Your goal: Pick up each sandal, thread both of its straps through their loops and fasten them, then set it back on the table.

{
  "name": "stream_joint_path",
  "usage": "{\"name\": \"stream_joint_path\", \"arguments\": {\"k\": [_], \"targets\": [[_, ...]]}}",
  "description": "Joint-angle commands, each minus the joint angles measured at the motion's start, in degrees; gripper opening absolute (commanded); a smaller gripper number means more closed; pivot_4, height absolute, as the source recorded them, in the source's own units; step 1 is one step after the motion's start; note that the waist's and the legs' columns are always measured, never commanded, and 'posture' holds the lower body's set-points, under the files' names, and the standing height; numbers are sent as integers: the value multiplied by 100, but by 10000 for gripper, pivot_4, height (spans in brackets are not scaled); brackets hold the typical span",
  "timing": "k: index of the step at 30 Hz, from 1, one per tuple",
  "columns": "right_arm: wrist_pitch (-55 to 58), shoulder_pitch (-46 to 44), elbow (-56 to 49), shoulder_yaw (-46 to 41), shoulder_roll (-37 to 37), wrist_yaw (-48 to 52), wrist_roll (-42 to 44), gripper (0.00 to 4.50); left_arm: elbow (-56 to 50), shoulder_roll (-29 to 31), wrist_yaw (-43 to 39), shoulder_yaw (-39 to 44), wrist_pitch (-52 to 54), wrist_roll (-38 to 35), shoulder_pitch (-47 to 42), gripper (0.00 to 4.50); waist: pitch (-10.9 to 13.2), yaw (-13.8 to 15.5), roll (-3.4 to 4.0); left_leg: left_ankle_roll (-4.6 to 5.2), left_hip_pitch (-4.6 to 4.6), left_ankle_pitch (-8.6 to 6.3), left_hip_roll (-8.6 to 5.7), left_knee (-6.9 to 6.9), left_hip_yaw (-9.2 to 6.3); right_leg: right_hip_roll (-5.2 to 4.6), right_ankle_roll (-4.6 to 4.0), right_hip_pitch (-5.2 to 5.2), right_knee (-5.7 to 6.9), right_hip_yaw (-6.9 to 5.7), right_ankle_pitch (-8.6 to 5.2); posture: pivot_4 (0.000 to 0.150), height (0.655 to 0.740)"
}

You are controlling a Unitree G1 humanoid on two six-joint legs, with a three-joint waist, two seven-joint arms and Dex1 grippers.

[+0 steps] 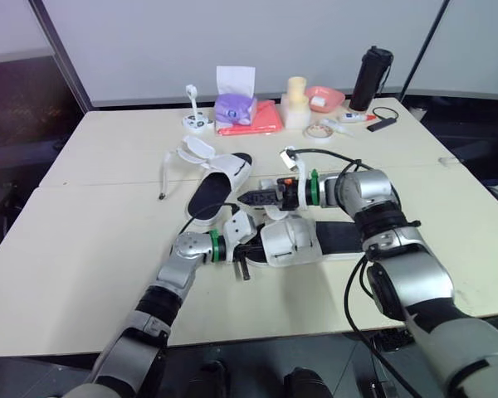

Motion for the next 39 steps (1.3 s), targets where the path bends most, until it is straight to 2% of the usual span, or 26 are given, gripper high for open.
{"name": "stream_joint_path", "arguments": {"k": [1,18,20,22,25,28,33,39], "targets": [[-77,-390,42,-298,42,109,106,44376,-26,-31,76,-80,84,51,96,0,0,0,1,0,0,0,0,0,0,0,0,-1,1,0,0,1500,7400],[385,-707,-655,-826,-2,-51,365,44376,-3,-58,37,-114,69,55,99,0,0,-2,1,0,-1,0,0,-2,3,0,0,-8,5,5,0,1500,7400],[480,-711,-799,-867,-18,-96,424,39313,14,-69,35,-119,65,58,86,0,0,1,1,0,-1,0,0,-2,2,0,0,-7,5,5,0,1500,7400],[571,-681,-962,-882,-33,-141,474,31434,31,-79,31,-124,57,61,77,0,0,1,1,0,-1,0,0,-2,2,0,0,-7,5,5,0,1500,7400],[722,-556,-1261,-864,-67,-187,529,14989,49,-94,25,-133,44,65,70,0,0,-1,1,0,-1,0,0,-3,2,0,0,-8,5,5,0,1500,7400],[909,-291,-1649,-792,-118,-245,556,530,64,-109,12,-141,38,66,64,0,0,5,1,0,-1,0,0,-2,2,0,0,-8,5,5,0,1500,7400],[1033,190,-2318,-629,-284,-254,598,530,63,-119,-13,-153,37,73,72,0,0,8,1,0,-1,0,0,0,1,-1,0,-6,5,5,0,1500,7400],[779,206,-1976,-545,-593,-421,345,530,64,-120,-41,-167,41,82,75,0,0,7,1,0,-2,0,0,-1,2,-1,0,-6,6,5,0,1500,7400]]}}
